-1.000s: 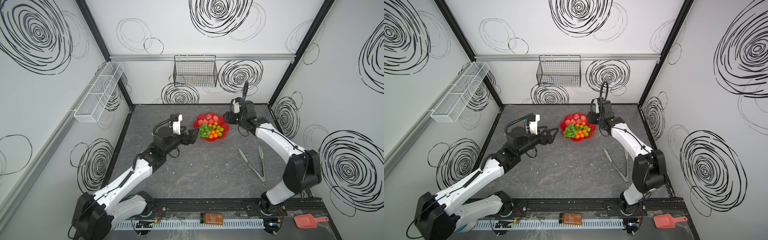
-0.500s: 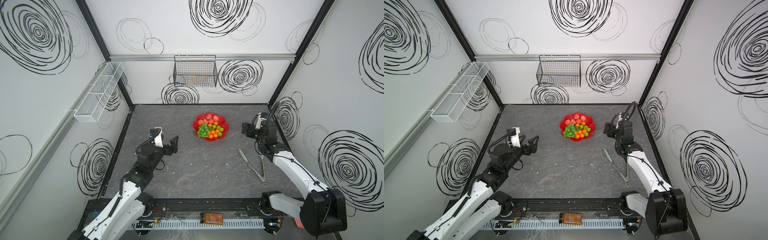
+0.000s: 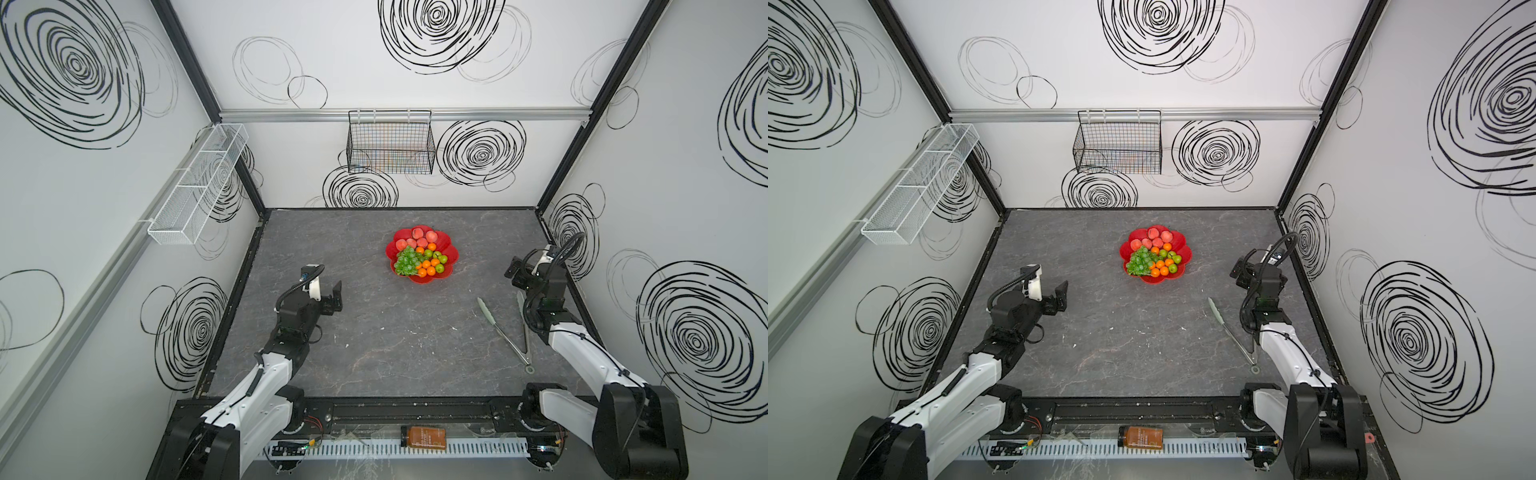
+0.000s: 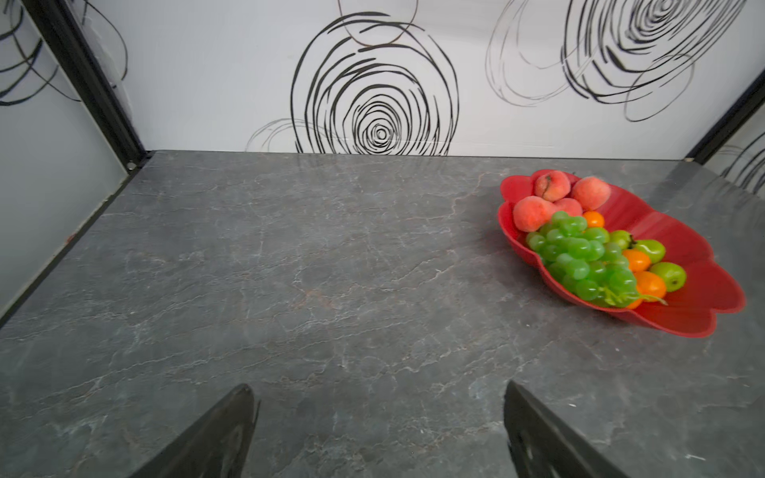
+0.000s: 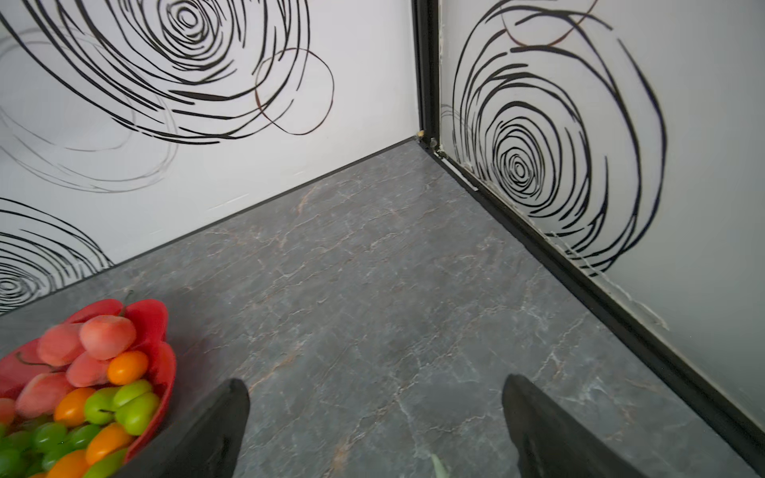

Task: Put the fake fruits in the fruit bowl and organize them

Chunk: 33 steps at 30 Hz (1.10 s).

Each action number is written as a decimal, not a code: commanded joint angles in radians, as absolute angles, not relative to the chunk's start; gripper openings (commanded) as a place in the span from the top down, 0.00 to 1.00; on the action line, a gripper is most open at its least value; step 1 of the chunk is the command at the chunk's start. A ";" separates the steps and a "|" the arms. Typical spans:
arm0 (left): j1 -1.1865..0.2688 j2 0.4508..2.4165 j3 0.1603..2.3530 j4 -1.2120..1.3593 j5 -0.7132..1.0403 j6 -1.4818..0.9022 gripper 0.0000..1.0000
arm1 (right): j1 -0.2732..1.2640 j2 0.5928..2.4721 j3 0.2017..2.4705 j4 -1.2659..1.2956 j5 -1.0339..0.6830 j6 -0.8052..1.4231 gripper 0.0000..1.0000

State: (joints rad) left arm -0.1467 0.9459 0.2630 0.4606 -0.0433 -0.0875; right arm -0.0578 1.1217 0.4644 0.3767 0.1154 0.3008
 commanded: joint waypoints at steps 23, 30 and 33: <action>0.058 1.501 0.116 1.525 0.205 -0.058 0.04 | -0.110 1.373 0.296 0.926 -0.082 0.118 0.00; -0.018 1.499 0.179 1.394 -0.003 -0.028 0.04 | -0.100 1.466 0.227 1.142 -0.081 0.084 0.00; -0.047 1.498 0.180 1.389 -0.084 -0.018 0.04 | -0.096 1.473 0.215 1.172 -0.075 0.080 0.00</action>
State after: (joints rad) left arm -0.0280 1.5093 0.1631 1.3338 0.0307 -0.0494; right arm -0.1036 1.4681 0.2276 1.0397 -0.0803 0.1078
